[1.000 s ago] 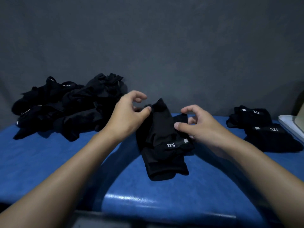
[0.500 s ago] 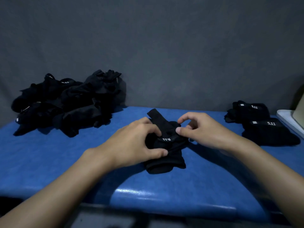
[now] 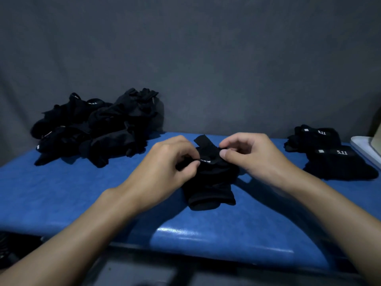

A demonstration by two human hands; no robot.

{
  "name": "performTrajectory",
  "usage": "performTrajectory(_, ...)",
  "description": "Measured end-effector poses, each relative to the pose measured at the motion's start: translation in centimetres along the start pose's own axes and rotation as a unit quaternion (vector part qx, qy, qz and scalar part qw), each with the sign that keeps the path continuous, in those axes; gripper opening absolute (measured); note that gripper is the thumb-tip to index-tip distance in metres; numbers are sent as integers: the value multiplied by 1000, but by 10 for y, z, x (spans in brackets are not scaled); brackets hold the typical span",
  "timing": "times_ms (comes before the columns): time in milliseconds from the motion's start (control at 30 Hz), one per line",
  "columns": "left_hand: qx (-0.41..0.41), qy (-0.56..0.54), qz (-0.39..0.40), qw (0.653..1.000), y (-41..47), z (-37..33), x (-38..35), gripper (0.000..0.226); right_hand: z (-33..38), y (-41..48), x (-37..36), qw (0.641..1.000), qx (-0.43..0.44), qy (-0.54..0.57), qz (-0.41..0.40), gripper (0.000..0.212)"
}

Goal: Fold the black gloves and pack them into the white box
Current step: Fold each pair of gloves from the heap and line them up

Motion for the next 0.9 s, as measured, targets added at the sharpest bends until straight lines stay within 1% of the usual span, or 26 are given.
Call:
performTrajectory(67, -14, -8, 1, 1000, -3, 0, 4, 5, 1, -6, 0, 1000, -1, -5, 13, 5)
performTrajectory(233, -28, -18, 33, 999, -20, -2, 7, 7, 1, -20, 4, 998, -5, -39, 40, 7)
performTrajectory(367, -25, -34, 30, 999, -27, -3, 7, 7, -2, -24, 6, 998, -10, -49, 44, 8)
performTrajectory(467, -19, -32, 53, 998, -31, -2, 4, 5, -4, -26, 7, 992, -23, -76, 100, 9)
performTrajectory(533, -12, -30, 73, 997, -33, -2, 2, 6, -5, -27, 8, 986, -14, -110, 124, 10)
performTrajectory(600, -5, -29, 72, 997, -33, -2, 1, 8, -8, -23, 11, 985, -3, -142, 99, 9)
performTrajectory(667, 5, -23, 50, 998, -30, -2, 0, 12, -14, -15, 15, 985, -12, -166, 51, 12)
performTrajectory(767, 15, 10, 34, 999, -25, 4, -4, 29, -27, -5, 22, 982, -52, -182, -9, 19)
performTrajectory(833, 27, 50, 68, 996, -22, 8, -7, 44, -34, -2, 25, 980, -76, -182, -17, 17)
performTrajectory(900, 44, 98, 139, 984, -23, 12, -12, 62, -37, -1, 25, 981, -97, -170, -17, 12)
Point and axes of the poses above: each hand's wrist, its own y-axis towards the middle knuckle, its own x-axis out of the back of the hand, z = x × y, the point moved 2 cm from there along y, towards the middle knuckle, and after that the axes turned 14 degrees about -z, right-handed, at the moved point
